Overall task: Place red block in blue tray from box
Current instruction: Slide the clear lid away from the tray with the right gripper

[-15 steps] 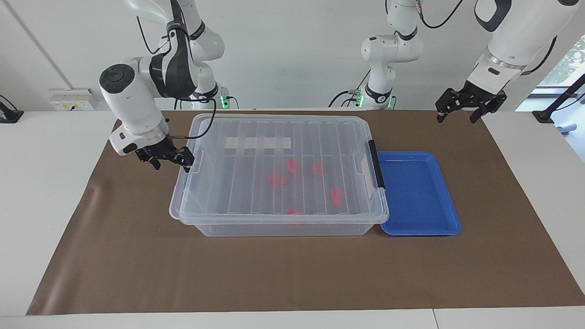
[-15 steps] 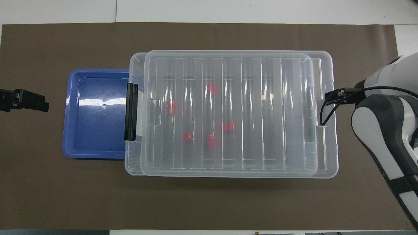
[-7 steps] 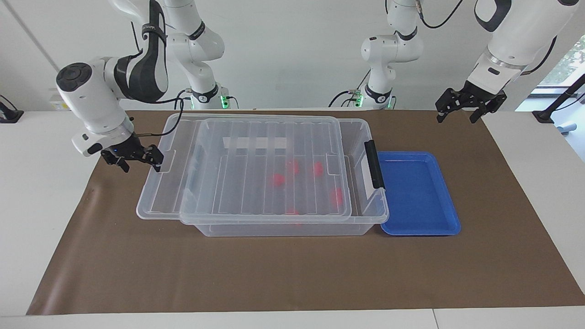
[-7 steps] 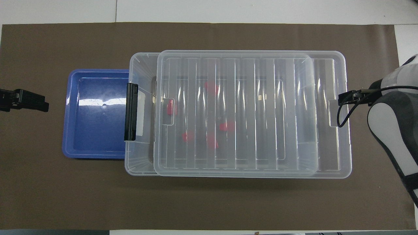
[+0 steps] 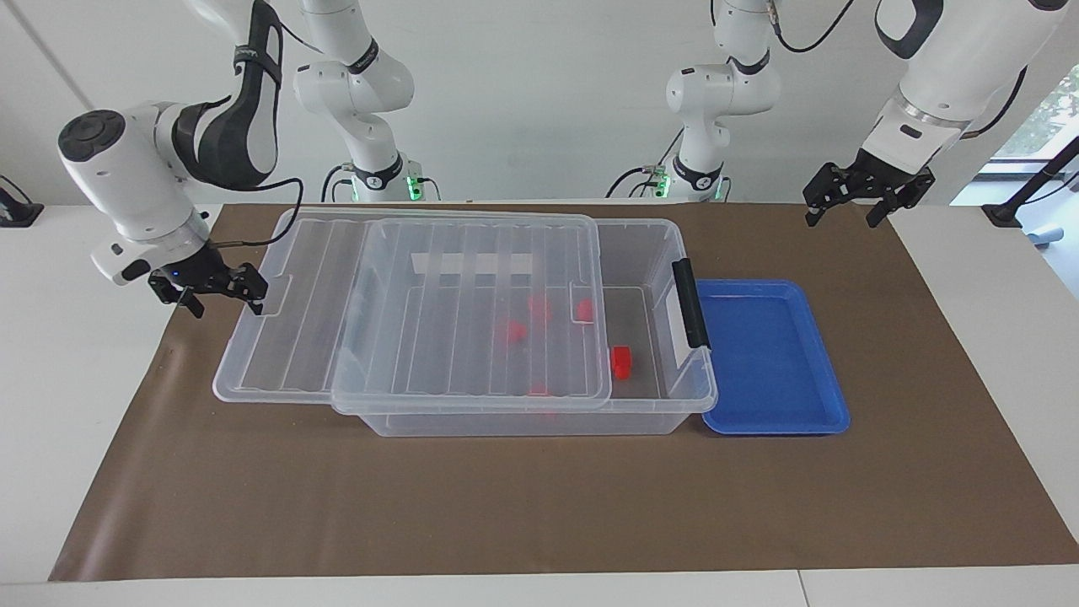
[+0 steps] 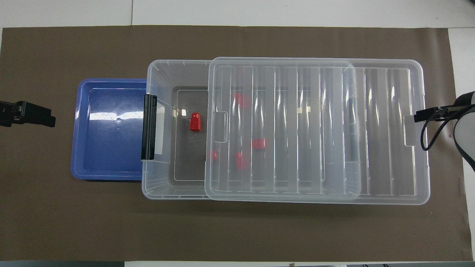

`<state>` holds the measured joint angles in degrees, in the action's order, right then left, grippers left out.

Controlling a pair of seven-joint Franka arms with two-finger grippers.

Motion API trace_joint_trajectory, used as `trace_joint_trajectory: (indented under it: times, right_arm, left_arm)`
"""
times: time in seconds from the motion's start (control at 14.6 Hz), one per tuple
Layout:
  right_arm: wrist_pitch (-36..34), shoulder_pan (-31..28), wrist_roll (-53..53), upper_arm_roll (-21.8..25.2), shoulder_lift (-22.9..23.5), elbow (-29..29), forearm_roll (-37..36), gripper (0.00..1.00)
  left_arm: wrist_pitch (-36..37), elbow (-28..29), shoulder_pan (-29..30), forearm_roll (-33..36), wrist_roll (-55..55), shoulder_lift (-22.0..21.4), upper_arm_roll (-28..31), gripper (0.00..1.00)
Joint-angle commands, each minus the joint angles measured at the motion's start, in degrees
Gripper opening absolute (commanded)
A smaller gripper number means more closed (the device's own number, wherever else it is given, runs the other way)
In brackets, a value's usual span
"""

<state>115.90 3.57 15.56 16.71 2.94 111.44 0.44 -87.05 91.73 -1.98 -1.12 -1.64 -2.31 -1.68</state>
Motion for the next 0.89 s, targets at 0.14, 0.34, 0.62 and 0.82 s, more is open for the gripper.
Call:
trace_joint_trajectory:
  times: [0.14,0.34,0.62,0.82]
  right_arm:
    - [1.26,-0.14,5.08,2.18,-0.3,0.79,0.09,1.0]
    - [1.26,-0.14,6.14,2.97,-0.3,0.88,0.09,1.0]
    - [0.73,-0.06,5.71,2.8,0.31,-0.43,0.26,1.0]
    - [-3.38,0.21,3.08,-0.35,1.01,-5.95,0.97,1.0]
  left_arm:
    - [0.39,0.99,-0.31,-0.81,-0.47,-1.21,0.63,1.0]
    - [-0.14,1.08,-0.39,-0.81,-0.3,-1.21,0.63,1.0]
    - [-0.67,1.08,-0.92,-0.29,-0.21,-1.12,0.1,1.0]
    - [-1.36,1.52,-2.23,-0.29,1.45,-1.21,-1.74,1.0]
